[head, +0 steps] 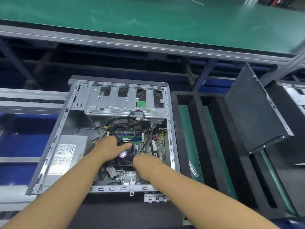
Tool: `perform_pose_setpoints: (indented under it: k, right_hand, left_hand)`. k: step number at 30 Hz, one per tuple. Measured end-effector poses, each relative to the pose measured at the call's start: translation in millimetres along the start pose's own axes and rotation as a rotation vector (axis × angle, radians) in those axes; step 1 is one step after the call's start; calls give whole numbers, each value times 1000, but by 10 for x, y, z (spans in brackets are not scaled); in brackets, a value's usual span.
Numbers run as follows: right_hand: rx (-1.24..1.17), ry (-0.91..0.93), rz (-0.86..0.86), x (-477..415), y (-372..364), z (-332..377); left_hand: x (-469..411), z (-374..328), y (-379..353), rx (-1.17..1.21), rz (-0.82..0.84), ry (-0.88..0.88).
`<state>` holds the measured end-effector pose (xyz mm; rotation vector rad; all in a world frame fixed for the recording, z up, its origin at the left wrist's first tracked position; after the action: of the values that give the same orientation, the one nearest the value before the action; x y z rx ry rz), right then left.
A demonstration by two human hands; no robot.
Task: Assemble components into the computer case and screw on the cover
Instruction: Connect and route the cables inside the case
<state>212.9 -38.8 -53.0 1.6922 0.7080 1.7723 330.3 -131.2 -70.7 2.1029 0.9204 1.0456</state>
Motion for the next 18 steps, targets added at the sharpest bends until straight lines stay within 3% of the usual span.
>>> perform_pose_setpoints:
  k: [18]
  right_hand:
    - [129,-49,-14,-107,-38,-34]
  left_hand:
    - [49,-24,11,-5,-2,13]
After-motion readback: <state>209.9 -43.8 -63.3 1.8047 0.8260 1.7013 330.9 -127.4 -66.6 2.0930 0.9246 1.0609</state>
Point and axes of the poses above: each hand's wrist, its own x-axis away from the middle knuckle, its own y-axis out of the back of the hand, z = x × y, the point moved 6 cm from there along -x, towards the middle knuckle, and after that the axes turned 9 degrees about -y, right-handed, at the moved point
